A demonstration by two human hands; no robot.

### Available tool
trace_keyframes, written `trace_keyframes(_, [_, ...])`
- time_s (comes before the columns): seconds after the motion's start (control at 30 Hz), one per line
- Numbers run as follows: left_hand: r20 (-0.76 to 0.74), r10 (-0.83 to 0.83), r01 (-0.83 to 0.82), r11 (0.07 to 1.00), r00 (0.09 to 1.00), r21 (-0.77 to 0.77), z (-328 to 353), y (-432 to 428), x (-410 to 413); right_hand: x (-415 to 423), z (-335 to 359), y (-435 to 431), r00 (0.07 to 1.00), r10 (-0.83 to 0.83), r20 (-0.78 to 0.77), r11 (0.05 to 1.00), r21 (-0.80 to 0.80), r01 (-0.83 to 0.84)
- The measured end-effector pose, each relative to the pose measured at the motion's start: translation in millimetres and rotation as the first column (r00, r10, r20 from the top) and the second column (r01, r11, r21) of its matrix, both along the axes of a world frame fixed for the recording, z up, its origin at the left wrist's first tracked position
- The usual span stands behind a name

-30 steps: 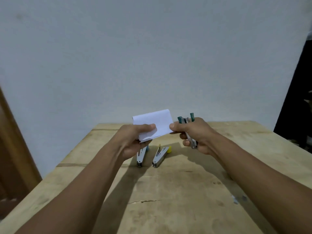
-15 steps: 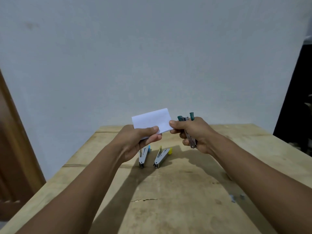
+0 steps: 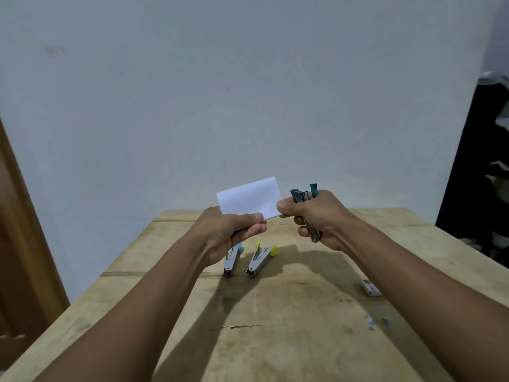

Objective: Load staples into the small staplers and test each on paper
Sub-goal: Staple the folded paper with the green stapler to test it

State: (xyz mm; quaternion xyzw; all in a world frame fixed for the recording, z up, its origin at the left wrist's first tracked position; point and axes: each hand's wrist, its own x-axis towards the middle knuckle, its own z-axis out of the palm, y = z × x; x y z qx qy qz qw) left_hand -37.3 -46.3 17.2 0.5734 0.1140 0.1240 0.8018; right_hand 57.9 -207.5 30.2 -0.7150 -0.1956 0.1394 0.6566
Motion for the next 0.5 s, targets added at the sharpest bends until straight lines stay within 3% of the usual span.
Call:
trace_keyframes(0.17, [-0.051, 0.006, -0.012, 0.994, 0.999, -0.107, 0.8, -3.8, -1.8, -2.2, 3.2, 3.2, 1.000, 0.010, 0.014, 1.000, 0.019, -0.011])
trace_keyframes(0.43, [0.049, 0.137, -0.137, 0.991, 0.989, 0.001, 5.1, -7.0, -7.0, -5.4, 3.8, 0.1, 0.997, 0.071, -0.033, 0.997, 0.040, -0.070])
trace_keyframes(0.5, [0.070, 0.189, -0.188, 0.982, 0.980, -0.012, 6.0, -3.8, -7.1, -5.0, 2.1, -1.2, 0.997, 0.077, -0.014, 0.996, -0.039, -0.077])
